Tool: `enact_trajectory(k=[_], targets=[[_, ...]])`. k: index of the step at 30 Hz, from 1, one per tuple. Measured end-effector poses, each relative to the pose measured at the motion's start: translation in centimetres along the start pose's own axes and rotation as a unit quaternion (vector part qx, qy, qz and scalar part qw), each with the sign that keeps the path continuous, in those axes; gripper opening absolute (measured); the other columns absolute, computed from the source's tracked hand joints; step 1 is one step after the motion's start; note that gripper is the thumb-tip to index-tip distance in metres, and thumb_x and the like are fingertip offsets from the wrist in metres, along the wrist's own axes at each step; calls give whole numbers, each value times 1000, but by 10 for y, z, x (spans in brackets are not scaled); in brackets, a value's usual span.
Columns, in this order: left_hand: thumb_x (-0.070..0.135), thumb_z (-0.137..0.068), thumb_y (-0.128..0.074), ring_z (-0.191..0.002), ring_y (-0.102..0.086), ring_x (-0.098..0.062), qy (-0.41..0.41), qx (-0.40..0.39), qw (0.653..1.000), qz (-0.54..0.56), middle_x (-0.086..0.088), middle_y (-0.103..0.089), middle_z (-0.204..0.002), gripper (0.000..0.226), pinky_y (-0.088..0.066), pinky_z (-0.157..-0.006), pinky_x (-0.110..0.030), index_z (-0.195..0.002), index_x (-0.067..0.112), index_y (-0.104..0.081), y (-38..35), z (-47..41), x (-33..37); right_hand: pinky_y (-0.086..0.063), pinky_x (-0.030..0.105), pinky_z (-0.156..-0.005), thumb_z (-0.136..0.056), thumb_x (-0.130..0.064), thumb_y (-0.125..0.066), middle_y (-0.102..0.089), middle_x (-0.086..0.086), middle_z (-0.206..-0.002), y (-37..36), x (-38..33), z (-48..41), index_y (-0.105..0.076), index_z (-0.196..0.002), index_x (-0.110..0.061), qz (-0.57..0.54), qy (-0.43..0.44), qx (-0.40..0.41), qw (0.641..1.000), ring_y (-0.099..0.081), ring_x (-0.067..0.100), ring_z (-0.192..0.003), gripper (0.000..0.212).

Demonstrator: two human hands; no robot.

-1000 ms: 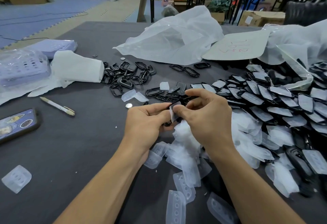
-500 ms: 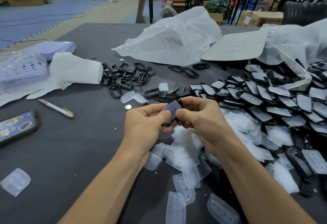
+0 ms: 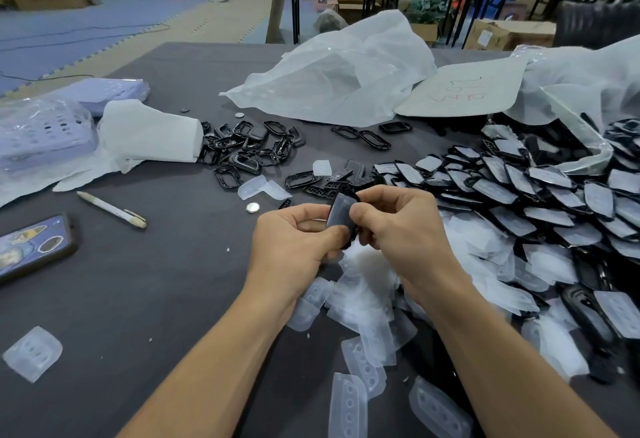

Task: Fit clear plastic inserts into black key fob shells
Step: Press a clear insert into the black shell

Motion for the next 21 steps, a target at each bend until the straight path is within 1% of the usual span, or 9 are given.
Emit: enact_trajectory(k=[1,3,4,6,9,12,16,18,21], targets=[[1,-81,-83,-74,-76,-32,1,-10,1000,-3,-13,-80,-83,20,-65,-76,-39,-98,11,-80,-1,0,0,-45,23,-52,-86,-3,-72,-68,8,-61,0,0,0,-76,-77,-13,5,2,0,1000,-56,16,-51,14],[9,-84,-82,-66,-71,-20,4,-28,1000,-11,-12,-80,-82,10,-63,-67,-27,-95,10,-81,-3,-1,2,-47,26,-52,-87,-6,-72,-67,7,-60,1,-2,-1,-76,-77,-15,18,11,2,1000,-56,16,-51,14],[13,-87,-81,-66,-70,-16,6,-34,999,-11,-10,-80,-82,6,-62,-66,-24,-93,10,-82,-4,-1,3,-47,27,-52,-87,-7,-72,-66,5,-59,1,-3,-1,-76,-77,-17,27,17,4,999,-56,15,-50,16],[15,-93,-75,-68,-71,-14,15,-42,999,-7,-10,-80,-84,9,-62,-66,-24,-89,11,-83,-4,-1,2,-48,27,-52,-88,-8,-71,-66,1,-57,2,-5,-1,-75,-76,-21,46,28,7,999,-56,14,-49,18],[8,-95,-70,-71,-74,-15,22,-59,998,-18,-10,-81,-86,14,-62,-67,-24,-90,12,-83,-6,-1,0,-47,26,-51,-88,-7,-70,-65,1,-56,2,-5,-1,-75,-73,-20,58,33,7,998,-56,14,-49,20],[6,-93,-71,-70,-74,-16,21,-54,998,-16,-12,-81,-85,12,-61,-64,-22,-94,10,-82,-6,0,1,-46,24,-51,-89,-6,-70,-66,3,-57,1,-5,-1,-75,-74,-18,41,28,4,999,-58,14,-50,20],[4,-91,-72,-65,-72,-15,17,-39,999,-15,-13,-80,-83,13,-59,-62,-22,-87,10,-83,-6,0,0,-45,19,-49,-89,-7,-71,-68,0,-58,0,-6,0,-77,-76,-19,35,35,3,999,-59,11,-50,19],[4,-90,-72,-66,-73,-16,21,-36,999,-12,-12,-80,-82,14,-59,-61,-22,-83,10,-83,-6,0,0,-48,21,-51,-87,-8,-71,-70,-1,-60,-1,-7,0,-77,-76,-20,42,42,0,998,-61,10,-53,17],[7,-90,-73,-70,-75,-19,22,-39,999,-14,-11,-80,-82,12,-61,-63,-24,-85,11,-83,-7,1,1,-56,34,-58,-86,-9,-73,-73,2,-65,-2,-7,1,-77,-77,-20,61,50,-2,997,-65,14,-58,15]])
Point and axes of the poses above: each hand's wrist, its own z-axis away from the middle knuckle, its own y-axis out of the back of the hand, x = y × z, the point moved 7 cm from there along -z, towards the middle knuckle
